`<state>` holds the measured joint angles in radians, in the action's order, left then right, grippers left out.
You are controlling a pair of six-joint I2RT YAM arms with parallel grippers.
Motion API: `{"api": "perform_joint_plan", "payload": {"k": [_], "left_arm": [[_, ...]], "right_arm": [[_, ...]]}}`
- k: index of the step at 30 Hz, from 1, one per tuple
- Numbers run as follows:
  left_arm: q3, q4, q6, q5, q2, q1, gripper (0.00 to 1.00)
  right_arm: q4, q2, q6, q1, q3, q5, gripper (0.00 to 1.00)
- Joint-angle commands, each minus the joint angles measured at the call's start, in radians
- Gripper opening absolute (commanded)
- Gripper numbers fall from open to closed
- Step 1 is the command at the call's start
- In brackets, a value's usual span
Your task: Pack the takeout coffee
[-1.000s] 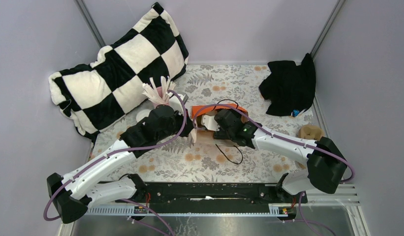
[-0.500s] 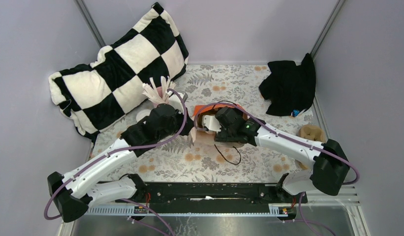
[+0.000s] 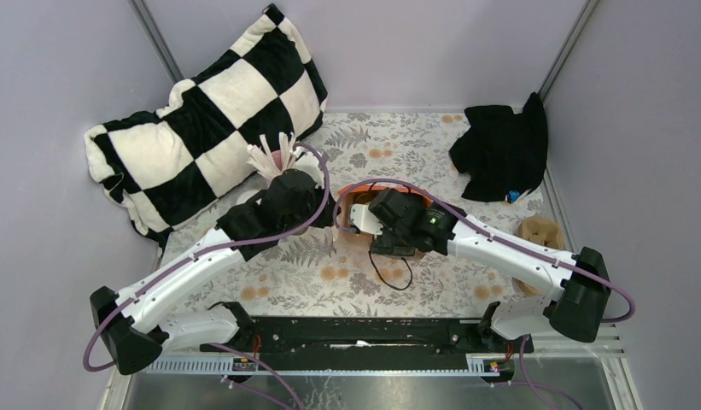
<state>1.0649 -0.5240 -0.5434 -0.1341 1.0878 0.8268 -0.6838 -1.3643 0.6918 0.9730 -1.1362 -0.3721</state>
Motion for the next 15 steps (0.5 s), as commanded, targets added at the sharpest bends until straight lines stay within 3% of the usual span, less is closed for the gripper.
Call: {"api": "perform_joint_plan", "payload": {"k": [1,15], "left_arm": [[0.069,-0.016,-0.043,-0.022,0.023,0.003,0.0],[0.161,-0.092,-0.092,-0.01,0.084,0.003,0.0]], "right_arm": [[-0.09,0.032,-0.094,0.044,-0.085,-0.008,1.0],[-0.295,0.054,-0.362,0.1,-0.294,0.121,1.0]]}}
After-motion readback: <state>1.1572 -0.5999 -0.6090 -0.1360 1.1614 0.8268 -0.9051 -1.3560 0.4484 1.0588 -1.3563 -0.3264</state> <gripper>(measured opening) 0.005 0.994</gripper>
